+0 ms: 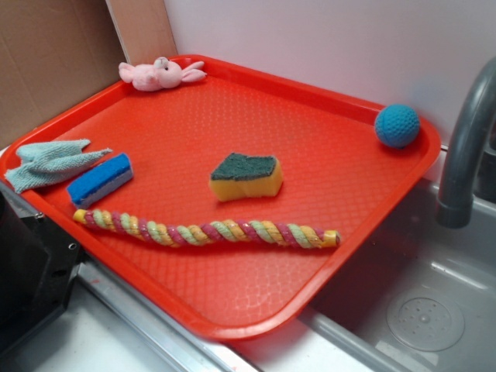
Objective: Grab the multicolored rope.
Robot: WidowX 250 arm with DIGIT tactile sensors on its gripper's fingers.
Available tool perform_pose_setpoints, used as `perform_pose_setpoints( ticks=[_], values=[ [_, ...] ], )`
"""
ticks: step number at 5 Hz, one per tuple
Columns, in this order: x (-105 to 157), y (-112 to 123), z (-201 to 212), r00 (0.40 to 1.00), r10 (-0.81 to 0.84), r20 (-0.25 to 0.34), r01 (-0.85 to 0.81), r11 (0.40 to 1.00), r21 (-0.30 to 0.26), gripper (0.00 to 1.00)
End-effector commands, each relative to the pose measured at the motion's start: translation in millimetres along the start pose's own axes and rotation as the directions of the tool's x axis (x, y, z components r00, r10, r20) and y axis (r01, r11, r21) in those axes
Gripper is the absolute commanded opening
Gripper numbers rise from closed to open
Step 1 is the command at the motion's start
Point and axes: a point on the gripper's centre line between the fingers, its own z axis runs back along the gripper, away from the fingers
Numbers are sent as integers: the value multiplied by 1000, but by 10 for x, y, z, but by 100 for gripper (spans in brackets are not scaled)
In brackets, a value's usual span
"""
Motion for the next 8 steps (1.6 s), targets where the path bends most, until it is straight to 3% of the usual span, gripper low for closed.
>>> perform_pose_setpoints(
  ticks=[1,2,4,6,8],
  values=[
    [0,0,0,1000,0,0,0,1000,0,100],
    [93,-338,-522,969,-248,2,248,969,-3,100],
    [118,-570,-1304,802,-596,36,597,801,-49,100],
    [223,-725,-1841,718,-694,-49,689,719,-88,100],
    [222,-985,-2138,627,-779,-21,770,623,-139,100]
  ],
)
